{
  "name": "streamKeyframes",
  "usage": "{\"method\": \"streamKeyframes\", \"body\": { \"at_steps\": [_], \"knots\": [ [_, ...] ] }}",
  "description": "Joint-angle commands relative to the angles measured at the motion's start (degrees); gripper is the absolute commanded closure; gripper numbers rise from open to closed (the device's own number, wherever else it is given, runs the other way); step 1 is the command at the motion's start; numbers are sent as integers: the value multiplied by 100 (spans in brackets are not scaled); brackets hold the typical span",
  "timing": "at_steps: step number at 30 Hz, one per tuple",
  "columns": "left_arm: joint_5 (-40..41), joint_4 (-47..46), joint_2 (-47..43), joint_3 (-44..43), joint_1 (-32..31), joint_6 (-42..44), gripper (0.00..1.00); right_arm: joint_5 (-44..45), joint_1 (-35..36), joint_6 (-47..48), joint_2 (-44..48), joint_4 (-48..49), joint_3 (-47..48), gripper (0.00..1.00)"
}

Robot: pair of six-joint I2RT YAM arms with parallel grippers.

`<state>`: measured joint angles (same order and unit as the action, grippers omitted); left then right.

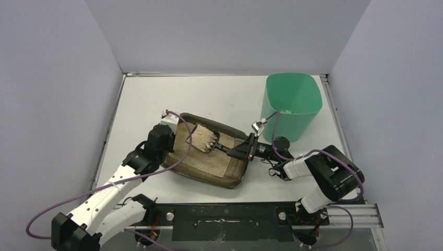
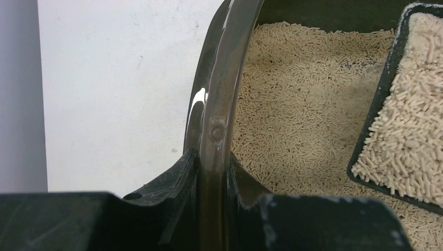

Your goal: Clean the litter box

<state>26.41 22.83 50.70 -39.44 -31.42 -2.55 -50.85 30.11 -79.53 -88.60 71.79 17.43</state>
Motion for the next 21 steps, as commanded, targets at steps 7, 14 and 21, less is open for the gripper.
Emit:
{"method": "streamKeyframes", "body": {
  "at_steps": [7,14,21],
  "knots": [
    [-535,-1500,-99,-246,39,-572,100,10,2,290,624,-43,219,100],
    [-589,-1494,-65,-266,48,-580,100,226,-140,317,1061,-594,-49,100],
    [-656,-1500,-72,-261,48,-589,100,78,-145,70,1150,-310,-107,100]
  ]
}}
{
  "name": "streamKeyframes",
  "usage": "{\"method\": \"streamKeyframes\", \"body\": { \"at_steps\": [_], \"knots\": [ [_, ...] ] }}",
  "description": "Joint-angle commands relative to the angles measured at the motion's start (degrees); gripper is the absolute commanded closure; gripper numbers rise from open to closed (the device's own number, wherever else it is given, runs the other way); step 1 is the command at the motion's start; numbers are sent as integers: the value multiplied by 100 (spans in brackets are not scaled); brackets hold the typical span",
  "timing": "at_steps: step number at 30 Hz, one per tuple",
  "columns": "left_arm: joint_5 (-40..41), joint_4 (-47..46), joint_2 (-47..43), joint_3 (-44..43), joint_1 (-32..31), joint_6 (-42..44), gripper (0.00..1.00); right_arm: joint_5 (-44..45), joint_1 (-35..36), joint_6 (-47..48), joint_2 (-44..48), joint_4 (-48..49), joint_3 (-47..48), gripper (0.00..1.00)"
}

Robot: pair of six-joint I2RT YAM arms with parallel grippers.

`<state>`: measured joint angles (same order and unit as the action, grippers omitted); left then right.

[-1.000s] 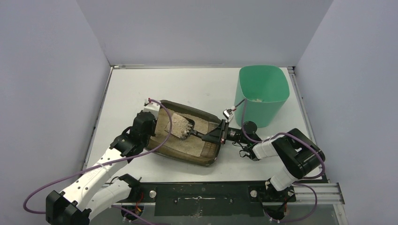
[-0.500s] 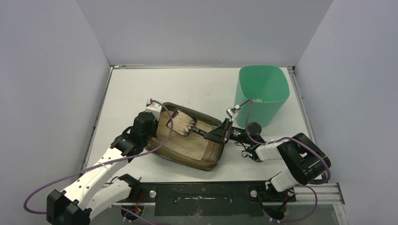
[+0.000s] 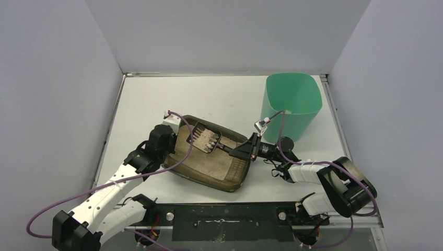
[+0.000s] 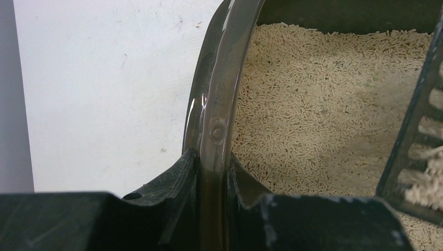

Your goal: Clean the litter box

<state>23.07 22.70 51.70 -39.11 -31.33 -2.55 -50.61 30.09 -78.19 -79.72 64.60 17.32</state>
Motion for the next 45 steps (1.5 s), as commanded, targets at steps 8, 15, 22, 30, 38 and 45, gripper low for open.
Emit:
{"method": "streamKeyframes", "body": {
  "at_steps": [8,15,22,30,38,45],
  "knots": [
    [-454,-1428,-144,-303,39,-620,100,-372,41,64,340,72,126,100],
    [-541,-1402,-71,-325,39,-649,100,-342,-69,366,570,-674,138,100],
    [-589,-1374,71,-384,39,-703,100,-140,-174,549,763,-1293,146,100],
    [-576,-1339,150,-406,39,-730,100,-527,-130,289,637,-700,190,100],
    [-600,-1342,246,-446,45,-747,100,-369,-494,-246,247,-202,-215,100],
    [-595,-1307,293,-470,48,-756,100,-622,-393,-146,199,45,-100,100]
  ]
}}
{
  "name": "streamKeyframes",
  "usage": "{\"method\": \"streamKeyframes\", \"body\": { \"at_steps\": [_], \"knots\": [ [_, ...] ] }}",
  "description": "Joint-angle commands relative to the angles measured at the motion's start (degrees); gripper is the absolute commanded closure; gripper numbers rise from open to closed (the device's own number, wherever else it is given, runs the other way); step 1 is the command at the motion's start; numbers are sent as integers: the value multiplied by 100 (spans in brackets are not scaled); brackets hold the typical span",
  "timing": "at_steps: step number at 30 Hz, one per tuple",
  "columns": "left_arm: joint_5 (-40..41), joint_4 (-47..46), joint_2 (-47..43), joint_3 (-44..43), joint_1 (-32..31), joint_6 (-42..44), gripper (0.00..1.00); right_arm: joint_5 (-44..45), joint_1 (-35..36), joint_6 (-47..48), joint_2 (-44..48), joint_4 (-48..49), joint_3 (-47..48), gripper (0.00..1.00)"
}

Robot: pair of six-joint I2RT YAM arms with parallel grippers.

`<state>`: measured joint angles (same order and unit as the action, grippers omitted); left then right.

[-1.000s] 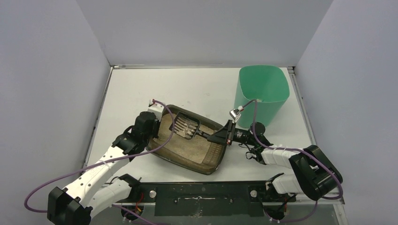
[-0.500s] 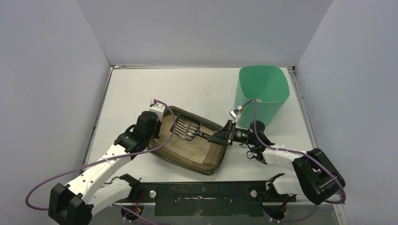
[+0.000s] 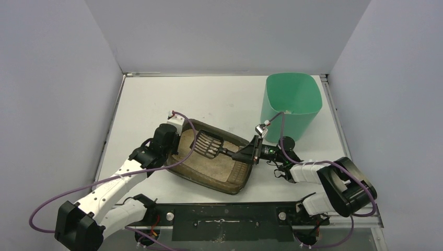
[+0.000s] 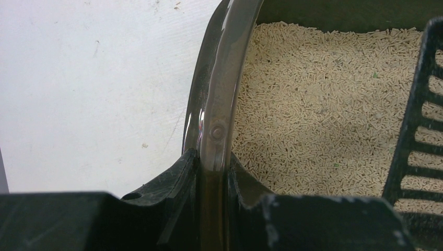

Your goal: Clean the litter box

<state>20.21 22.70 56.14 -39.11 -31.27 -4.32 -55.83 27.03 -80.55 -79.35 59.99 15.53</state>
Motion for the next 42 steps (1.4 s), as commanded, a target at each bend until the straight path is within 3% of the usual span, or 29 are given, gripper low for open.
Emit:
{"method": "streamKeyframes", "body": {
  "at_steps": [1,3,6,8,9,11,17,27,42],
  "knots": [
    [-298,-1287,-145,-473,42,-583,100,-211,-20,225,185,392,198,100],
    [-288,-1276,-126,-474,42,-596,100,-101,-206,654,374,-583,275,100],
    [-282,-1273,-95,-483,42,-597,100,-278,-197,526,605,-176,371,100],
    [-305,-1281,-62,-489,42,-625,100,-17,-401,1235,817,-1657,531,100],
    [-342,-1289,-31,-503,42,-631,100,12,-448,1215,862,-1567,476,100],
    [-367,-1271,24,-524,42,-651,100,-231,-269,550,732,-379,362,100],
    [-413,-1227,88,-535,42,-667,84,-238,-275,610,790,-635,423,100],
    [-330,-1018,315,-629,46,-663,67,56,-415,2037,1863,-3496,1136,100],
    [-167,-923,223,-660,59,-676,43,443,-1318,2772,2917,-5779,2283,100]
  ]
}}
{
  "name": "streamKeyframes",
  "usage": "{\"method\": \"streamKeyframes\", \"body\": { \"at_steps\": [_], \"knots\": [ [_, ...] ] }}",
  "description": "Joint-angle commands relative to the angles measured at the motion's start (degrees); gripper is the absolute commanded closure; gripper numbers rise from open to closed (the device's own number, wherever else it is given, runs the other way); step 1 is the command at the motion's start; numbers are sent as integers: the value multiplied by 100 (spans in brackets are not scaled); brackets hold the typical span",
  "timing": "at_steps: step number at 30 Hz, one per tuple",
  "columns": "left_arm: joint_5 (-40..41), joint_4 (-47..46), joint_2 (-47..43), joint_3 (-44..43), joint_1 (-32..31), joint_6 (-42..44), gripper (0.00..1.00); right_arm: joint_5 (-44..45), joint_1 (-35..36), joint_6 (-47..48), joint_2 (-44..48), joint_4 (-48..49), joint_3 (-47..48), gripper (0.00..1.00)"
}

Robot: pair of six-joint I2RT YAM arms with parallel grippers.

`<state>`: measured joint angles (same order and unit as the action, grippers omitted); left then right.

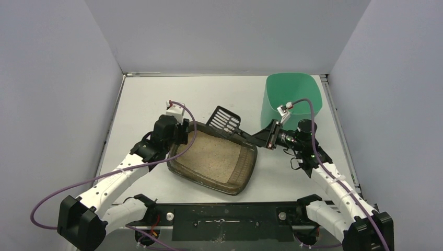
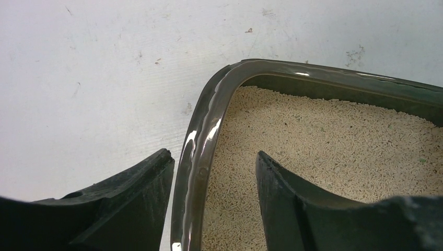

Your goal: Clean the litter box

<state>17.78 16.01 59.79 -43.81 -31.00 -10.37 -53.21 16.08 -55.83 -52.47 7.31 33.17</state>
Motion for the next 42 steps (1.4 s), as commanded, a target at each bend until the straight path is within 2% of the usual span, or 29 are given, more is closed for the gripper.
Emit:
{"method": "streamKeyframes", "body": {
  "at_steps": [1,9,16,24,32,42],
  "knots": [
    [76,-256,-165,-189,33,-64,41,227,-306,339,266,-644,632,100],
    [46,-234,-292,-185,34,-54,32,724,-720,663,259,-1751,1614,100],
    [54,-228,-437,-163,-3,-61,26,1053,-1020,569,211,-1764,2285,100],
    [311,-174,-618,-166,-351,23,21,1600,-1313,744,140,-2249,2870,100],
    [465,-73,-873,-145,-678,109,16,2999,-1358,1974,66,-3671,3698,100],
    [635,-7,-1035,-117,-894,131,13,4217,-1356,3108,-47,-4672,4268,100]
  ]
}}
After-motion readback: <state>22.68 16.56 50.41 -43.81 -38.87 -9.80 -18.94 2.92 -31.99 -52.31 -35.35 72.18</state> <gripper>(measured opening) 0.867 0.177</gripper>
